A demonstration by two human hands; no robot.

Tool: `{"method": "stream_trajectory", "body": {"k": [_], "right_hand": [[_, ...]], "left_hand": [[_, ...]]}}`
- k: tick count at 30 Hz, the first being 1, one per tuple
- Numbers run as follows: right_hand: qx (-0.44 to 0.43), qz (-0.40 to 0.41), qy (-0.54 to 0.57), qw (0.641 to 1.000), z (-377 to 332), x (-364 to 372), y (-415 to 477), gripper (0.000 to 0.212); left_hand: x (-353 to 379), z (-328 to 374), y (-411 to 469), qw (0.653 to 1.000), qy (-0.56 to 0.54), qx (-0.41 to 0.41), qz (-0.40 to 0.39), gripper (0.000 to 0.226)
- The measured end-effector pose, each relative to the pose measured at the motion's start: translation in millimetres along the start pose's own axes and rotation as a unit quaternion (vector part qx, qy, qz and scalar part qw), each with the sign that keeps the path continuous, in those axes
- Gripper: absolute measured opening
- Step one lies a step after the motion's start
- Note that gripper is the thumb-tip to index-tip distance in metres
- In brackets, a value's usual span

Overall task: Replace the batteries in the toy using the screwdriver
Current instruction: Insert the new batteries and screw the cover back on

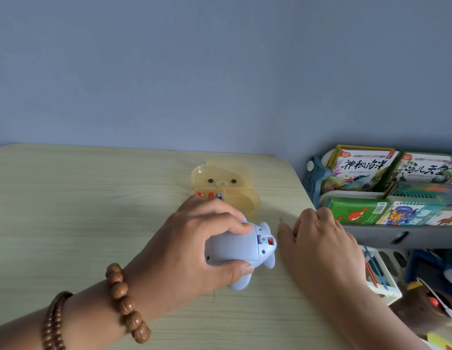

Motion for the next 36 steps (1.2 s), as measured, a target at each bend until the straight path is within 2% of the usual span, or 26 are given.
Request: {"method": "stream_trajectory", "body": {"k": [3, 5, 6, 8, 10, 13, 16, 18, 19, 21, 23, 26, 30, 36], "right_hand": [[-0.061, 0.041, 0.106, 0.992, 6.8, -7.4, -4.5, 0.04], [-0.189, 0.101, 0.16, 0.964, 14.5, -22.2, -15.5, 0.028], [-0.263, 0.095, 0.155, 0.947, 16.5, -29.6, -22.1, 0.026], [-0.374, 0.018, 0.124, 0.919, 17.3, -33.3, -30.2, 0.049], [-0.415, -0.022, 0.094, 0.905, 17.8, -25.8, -29.8, 0.065], [-0.399, -0.011, 0.145, 0.906, 12.7, -19.7, -24.0, 0.056], [-0.37, -0.025, 0.243, 0.896, 14.0, -21.1, -21.7, 0.038], [-0.334, -0.071, 0.382, 0.859, 13.8, -26.7, -21.2, 0.022], [-0.313, -0.091, 0.438, 0.838, 11.7, -29.2, -20.3, 0.025], [-0.27, -0.124, 0.488, 0.82, 7.3, -33.1, -16.7, 0.046], [-0.255, -0.144, 0.5, 0.815, 1.4, -34.5, -11.6, 0.052], [-0.276, -0.145, 0.475, 0.823, -0.3, -35.5, -7.9, 0.04], [-0.337, -0.105, 0.356, 0.865, -3.6, -46.6, -4.2, 0.062], [-0.385, -0.077, 0.356, 0.848, -47.5, -82.7, 49.8, 0.057]], "left_hand": [[-1.2, 1.8, -0.3, 1.0, 0.003, -0.002, -0.004, 0.044], [-1.8, 3.2, 0.8, 1.0, 0.01, -0.004, -0.005, 0.044], [-2.0, 3.6, 1.3, 1.0, 0.014, -0.004, -0.005, 0.044], [-2.7, 3.5, 2.0, 1.0, 0.019, -0.006, -0.008, 0.044], [-2.9, 4.7, 2.3, 1.0, 0.019, -0.007, -0.009, 0.043], [-3.1, 7.0, 0.5, 1.0, 0.005, -0.02, -0.002, 0.049], [-13.4, 7.5, -0.1, 0.995, -0.092, -0.04, 0.008, 0.058], [-25.0, 10.2, 1.6, 0.984, -0.173, -0.027, -0.025, 0.065], [-29.6, 11.9, 1.9, 0.98, -0.189, -0.022, -0.049, 0.071], [-32.4, 13.0, 3.0, 0.987, -0.145, -0.02, -0.061, 0.083], [-30.0, 9.5, 5.1, 0.994, -0.096, -0.033, -0.035, 0.084], [-30.1, 2.5, 6.6, 0.988, -0.147, -0.049, -0.02, 0.077], [-40.2, -0.7, 8.2, 0.981, -0.181, -0.062, -0.013, 0.073], [-111.9, -21.7, 54.0, 0.99, -0.125, -0.065, -0.022, 0.072]]}}
Point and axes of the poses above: each hand's wrist, its own y-axis towards the middle knuckle, its own x-axis out of the palm, z = x × y, the point moved 1 cm from there along y, towards the middle knuckle, and after that the axes turned 10 degrees about -z, right-handed, at the moved point
